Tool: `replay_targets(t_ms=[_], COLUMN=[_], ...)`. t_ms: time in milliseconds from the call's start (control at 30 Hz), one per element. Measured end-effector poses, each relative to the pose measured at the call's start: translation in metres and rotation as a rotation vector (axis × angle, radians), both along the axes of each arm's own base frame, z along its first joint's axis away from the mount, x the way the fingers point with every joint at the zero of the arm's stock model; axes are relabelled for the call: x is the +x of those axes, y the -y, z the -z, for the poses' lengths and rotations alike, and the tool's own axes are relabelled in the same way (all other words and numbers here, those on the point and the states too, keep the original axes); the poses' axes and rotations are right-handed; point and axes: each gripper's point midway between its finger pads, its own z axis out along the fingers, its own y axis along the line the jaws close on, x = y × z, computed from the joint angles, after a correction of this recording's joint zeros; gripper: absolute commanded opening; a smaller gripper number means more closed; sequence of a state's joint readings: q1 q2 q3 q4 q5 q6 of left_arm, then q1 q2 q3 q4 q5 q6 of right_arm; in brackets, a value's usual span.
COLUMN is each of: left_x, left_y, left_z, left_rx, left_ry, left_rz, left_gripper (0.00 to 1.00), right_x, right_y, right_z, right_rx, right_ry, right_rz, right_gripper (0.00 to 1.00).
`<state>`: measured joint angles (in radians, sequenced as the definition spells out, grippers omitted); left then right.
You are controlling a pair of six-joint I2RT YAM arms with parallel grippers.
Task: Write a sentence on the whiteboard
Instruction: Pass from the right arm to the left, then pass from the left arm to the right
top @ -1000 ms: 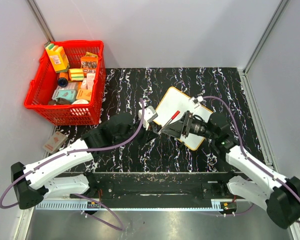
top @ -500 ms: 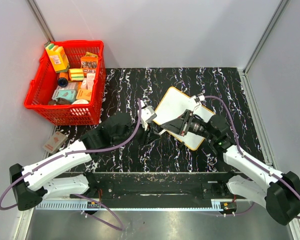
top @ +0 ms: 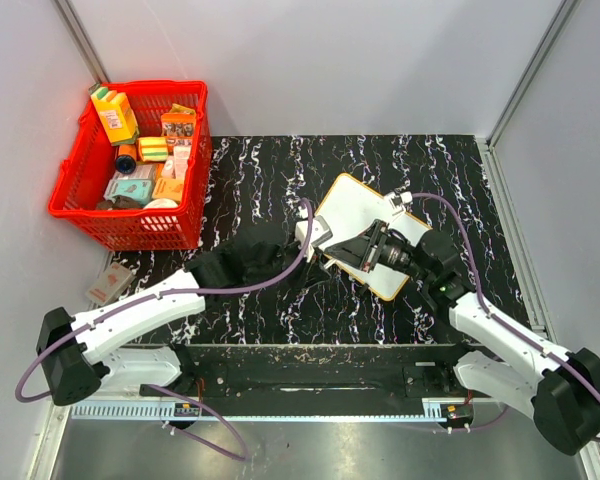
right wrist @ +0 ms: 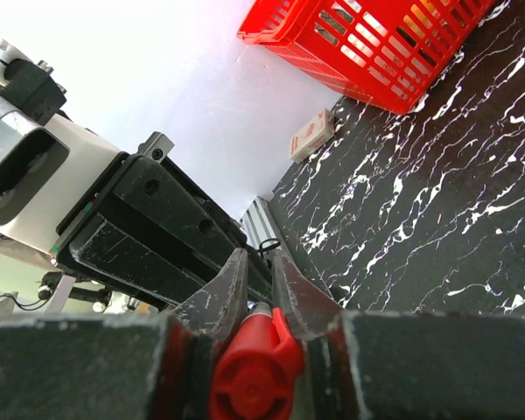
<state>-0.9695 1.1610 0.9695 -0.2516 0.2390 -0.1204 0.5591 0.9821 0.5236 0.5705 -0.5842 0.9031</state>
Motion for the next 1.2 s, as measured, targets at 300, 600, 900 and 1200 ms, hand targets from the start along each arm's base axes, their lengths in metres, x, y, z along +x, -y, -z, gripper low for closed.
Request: replay_targets(t_ms=[300, 600, 900, 1200], left_x=[-0.005, -0.020, -0.028, -0.029], left_y=[0.000, -0.008, -0.013, -0.014], left_z=[-0.005, -0.027, -0.028, -0.025], left_rx=[-0.012, -0.064, -0.062, -0.056], left_ry=[0.008, 0.029, 0.028, 0.024], left_rz=[0.027, 0.076, 0.107, 0.112], left_gripper=[0.00, 0.00, 0.00, 0.00], right_x=[-0.008, -0.016, -0.027, -0.033], right_y=[0.015, 0.023, 0.021, 0.012], right_z=[-0.002, -0.009, -0.024, -0.024], right_rx=[-0.038, -0.041, 0.014, 0.038], right_ry=[0.031, 0.066, 0.080, 0.061], right_rz=[0.059, 0.077, 0.029, -0.057], right_gripper=[1.00, 0.85, 0.58, 0.13])
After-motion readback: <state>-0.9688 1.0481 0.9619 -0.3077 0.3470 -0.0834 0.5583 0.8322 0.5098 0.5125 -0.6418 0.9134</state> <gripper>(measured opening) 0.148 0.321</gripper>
